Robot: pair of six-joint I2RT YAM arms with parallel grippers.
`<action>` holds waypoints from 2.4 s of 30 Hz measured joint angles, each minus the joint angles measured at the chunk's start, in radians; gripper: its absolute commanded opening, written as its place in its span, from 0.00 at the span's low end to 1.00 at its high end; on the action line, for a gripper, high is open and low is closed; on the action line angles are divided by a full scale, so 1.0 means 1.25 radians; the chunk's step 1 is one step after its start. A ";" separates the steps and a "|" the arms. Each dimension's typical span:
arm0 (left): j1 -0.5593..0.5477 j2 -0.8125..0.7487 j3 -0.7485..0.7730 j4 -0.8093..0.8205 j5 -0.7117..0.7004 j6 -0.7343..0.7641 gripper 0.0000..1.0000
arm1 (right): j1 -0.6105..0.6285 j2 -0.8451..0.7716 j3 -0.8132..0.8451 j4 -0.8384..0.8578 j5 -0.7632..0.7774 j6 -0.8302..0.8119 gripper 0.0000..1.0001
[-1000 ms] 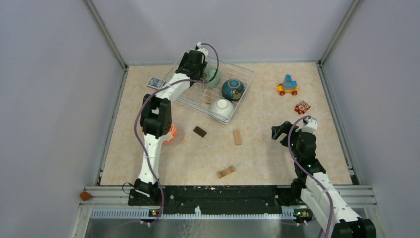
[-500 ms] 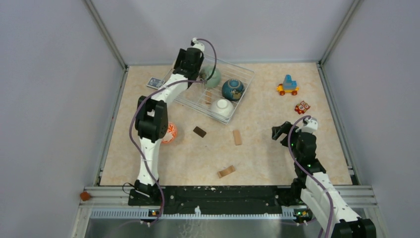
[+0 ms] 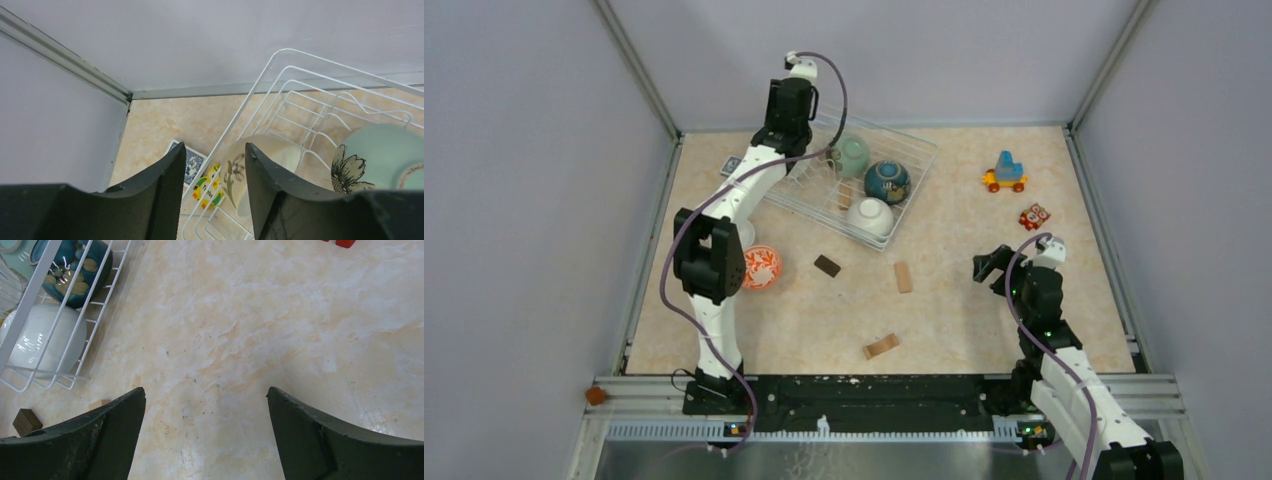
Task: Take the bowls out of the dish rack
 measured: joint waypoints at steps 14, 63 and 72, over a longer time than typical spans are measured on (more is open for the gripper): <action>0.003 -0.001 -0.003 -0.096 0.017 -0.034 0.79 | 0.000 0.000 0.000 0.000 0.000 -0.001 0.91; -0.032 0.197 -0.023 0.186 -0.321 0.412 0.00 | 0.000 0.011 0.000 0.000 0.000 -0.001 0.90; -0.061 0.197 -0.067 0.585 -0.423 0.724 0.00 | 0.000 0.011 0.000 0.000 0.000 -0.001 0.90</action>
